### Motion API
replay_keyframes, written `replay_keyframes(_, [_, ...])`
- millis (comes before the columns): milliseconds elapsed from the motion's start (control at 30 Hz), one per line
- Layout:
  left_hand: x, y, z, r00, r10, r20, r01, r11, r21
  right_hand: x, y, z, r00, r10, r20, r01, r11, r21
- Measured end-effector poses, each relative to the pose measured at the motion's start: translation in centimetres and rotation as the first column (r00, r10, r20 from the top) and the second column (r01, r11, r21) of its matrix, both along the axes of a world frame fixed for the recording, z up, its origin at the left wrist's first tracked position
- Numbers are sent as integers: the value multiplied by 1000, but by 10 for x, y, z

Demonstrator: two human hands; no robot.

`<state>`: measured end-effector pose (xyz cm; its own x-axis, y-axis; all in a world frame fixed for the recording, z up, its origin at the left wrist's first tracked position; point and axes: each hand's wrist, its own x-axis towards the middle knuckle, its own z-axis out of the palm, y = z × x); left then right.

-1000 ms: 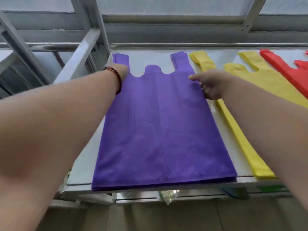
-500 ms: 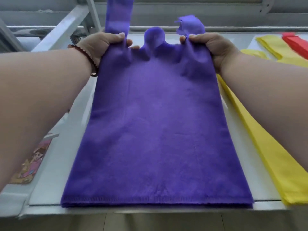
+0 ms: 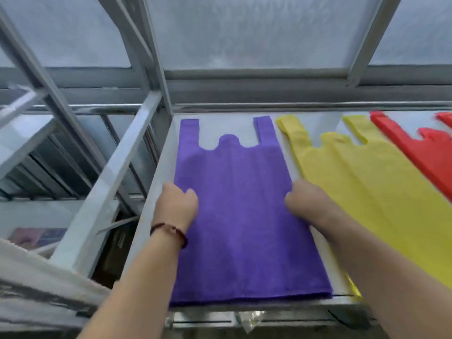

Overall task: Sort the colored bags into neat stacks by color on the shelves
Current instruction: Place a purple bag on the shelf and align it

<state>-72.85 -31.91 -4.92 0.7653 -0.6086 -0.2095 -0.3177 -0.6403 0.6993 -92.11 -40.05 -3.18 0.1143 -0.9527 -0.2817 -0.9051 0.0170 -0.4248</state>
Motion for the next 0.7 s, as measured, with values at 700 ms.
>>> replay_keyframes(700, [-17,157,-2,993,-28,-112,46,986,161,-65,137,26,985,84,-152,-75,995,63])
